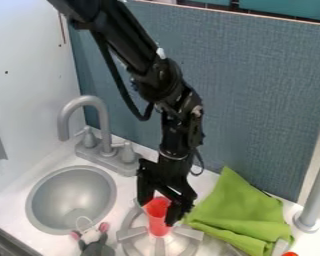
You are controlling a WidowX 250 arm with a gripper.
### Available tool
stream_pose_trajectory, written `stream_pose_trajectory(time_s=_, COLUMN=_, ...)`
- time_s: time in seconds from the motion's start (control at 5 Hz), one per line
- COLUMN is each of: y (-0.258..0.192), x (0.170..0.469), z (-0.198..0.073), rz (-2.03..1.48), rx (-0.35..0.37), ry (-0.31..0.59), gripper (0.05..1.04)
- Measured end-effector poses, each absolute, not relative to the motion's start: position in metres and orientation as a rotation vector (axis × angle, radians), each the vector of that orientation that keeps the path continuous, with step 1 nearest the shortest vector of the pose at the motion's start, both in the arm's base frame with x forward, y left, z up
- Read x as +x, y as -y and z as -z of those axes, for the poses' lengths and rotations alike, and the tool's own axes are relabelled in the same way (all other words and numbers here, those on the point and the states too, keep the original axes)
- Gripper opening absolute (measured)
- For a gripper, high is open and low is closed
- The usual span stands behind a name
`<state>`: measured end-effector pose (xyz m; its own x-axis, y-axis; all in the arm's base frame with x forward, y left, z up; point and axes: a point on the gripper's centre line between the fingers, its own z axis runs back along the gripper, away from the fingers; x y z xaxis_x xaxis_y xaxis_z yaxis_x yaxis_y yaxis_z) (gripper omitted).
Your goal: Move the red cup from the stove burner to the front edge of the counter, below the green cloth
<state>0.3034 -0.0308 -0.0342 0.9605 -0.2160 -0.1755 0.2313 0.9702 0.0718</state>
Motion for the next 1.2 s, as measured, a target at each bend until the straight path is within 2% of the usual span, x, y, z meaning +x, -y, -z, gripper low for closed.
stream_pose_trajectory(time_s=0.6, y=0.036, x=0.318, z=0.048, rz=0.216, rx=0.079, ry=-0.171, gripper=1.0)
stream_pose_trajectory(time_s=0.8, y=0.038, x=0.317, z=0.058, rz=0.205, rx=0.072, ry=-0.21, gripper=1.0)
stream_pose_trajectory(time_s=1.0, y=0.041, x=0.316, z=0.067, rz=0.204, rx=0.053, ry=-0.226, gripper=0.939)
stream_pose_trajectory(time_s=1.2, y=0.043, x=0.313, z=0.075, rz=0.199, rx=0.039, ry=-0.241, gripper=0.662)
